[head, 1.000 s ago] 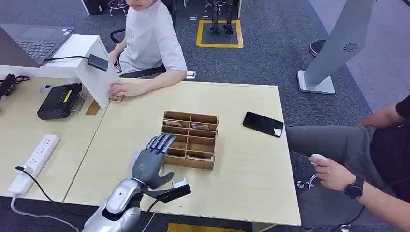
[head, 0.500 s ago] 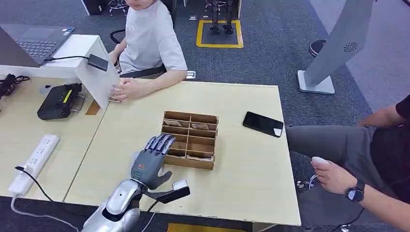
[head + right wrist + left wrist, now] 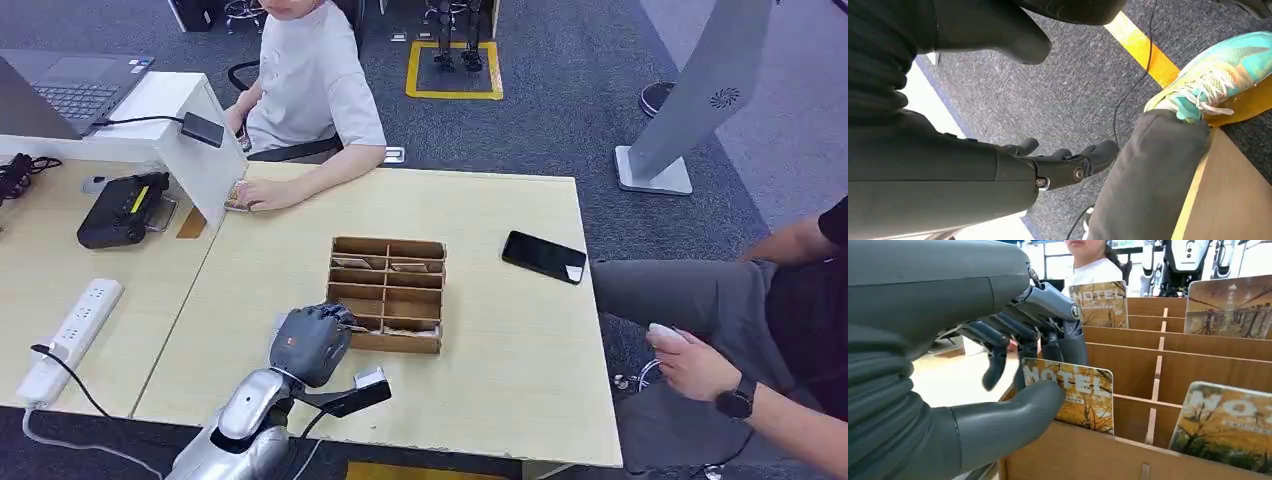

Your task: Pass the card to the sensor for recognition and then transmit it.

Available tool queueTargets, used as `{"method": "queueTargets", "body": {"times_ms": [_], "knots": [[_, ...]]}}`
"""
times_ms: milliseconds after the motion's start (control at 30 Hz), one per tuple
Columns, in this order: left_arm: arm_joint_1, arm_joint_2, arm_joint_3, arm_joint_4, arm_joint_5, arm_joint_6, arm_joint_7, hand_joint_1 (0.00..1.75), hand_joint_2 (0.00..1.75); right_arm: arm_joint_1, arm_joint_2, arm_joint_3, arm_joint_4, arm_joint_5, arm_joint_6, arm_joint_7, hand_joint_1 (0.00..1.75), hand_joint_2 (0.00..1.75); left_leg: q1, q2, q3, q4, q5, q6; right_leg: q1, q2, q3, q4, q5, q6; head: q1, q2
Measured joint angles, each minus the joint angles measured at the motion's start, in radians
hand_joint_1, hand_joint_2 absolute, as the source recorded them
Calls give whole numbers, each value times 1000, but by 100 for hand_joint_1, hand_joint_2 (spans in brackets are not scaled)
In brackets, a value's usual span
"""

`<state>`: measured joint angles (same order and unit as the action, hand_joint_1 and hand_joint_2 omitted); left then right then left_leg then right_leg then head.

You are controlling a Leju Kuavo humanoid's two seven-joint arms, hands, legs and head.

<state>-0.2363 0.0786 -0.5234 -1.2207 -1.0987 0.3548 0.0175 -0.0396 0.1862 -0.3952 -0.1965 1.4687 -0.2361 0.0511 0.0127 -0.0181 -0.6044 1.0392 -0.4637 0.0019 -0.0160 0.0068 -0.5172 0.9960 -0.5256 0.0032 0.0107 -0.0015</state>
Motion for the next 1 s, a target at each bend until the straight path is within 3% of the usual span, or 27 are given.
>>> {"method": "queueTargets", "body": {"times_ms": [200, 233, 367, 567, 633, 800, 1000], "knots": [[0, -1, 2, 0, 25, -3, -11, 157, 175, 0, 0, 1, -1, -9, 0, 0, 0, 175, 0, 0, 0, 0, 0, 0, 0, 0, 0, 0, 0, 0, 0, 0], [0, -1, 2, 0, 25, -3, -11, 175, 175, -1, 0, 1, -1, -10, 0, 0, 0, 175, 0, 0, 0, 0, 0, 0, 0, 0, 0, 0, 0, 0, 0, 0], [0, -1, 3, 0, 35, -3, -18, 175, 175, 0, 0, 1, -2, -12, 1, 0, 0, 175, 0, 0, 0, 0, 0, 0, 0, 0, 0, 0, 0, 0, 0, 0], [13, -3, 12, -15, 181, -24, -84, 175, 175, 0, 0, 6, -2, -33, -3, 0, 0, 175, 0, 0, 0, 0, 0, 0, 0, 0, 0, 0, 0, 0, 0, 0], [22, -1, 13, -65, 249, -34, -121, 175, 175, 2, 0, 9, -2, -43, -13, 0, 0, 175, 0, -1, 0, 0, 0, 0, 0, 0, 0, 0, 0, 0, 0, 0], [19, 44, 13, -325, 471, -153, -165, 175, 175, 10, 0, 9, -1, -75, -34, -11, 0, 175, 0, 0, 0, 0, 0, 0, 0, 0, 0, 0, 0, 0, 0, 0], [19, 101, 16, -538, 505, -151, -179, 175, 175, 14, 0, 9, -1, -87, -34, -19, 0, 175, 1, 0, 0, 0, 0, 0, 1, 0, 0, 0, 0, 0, 0, 0]]}}
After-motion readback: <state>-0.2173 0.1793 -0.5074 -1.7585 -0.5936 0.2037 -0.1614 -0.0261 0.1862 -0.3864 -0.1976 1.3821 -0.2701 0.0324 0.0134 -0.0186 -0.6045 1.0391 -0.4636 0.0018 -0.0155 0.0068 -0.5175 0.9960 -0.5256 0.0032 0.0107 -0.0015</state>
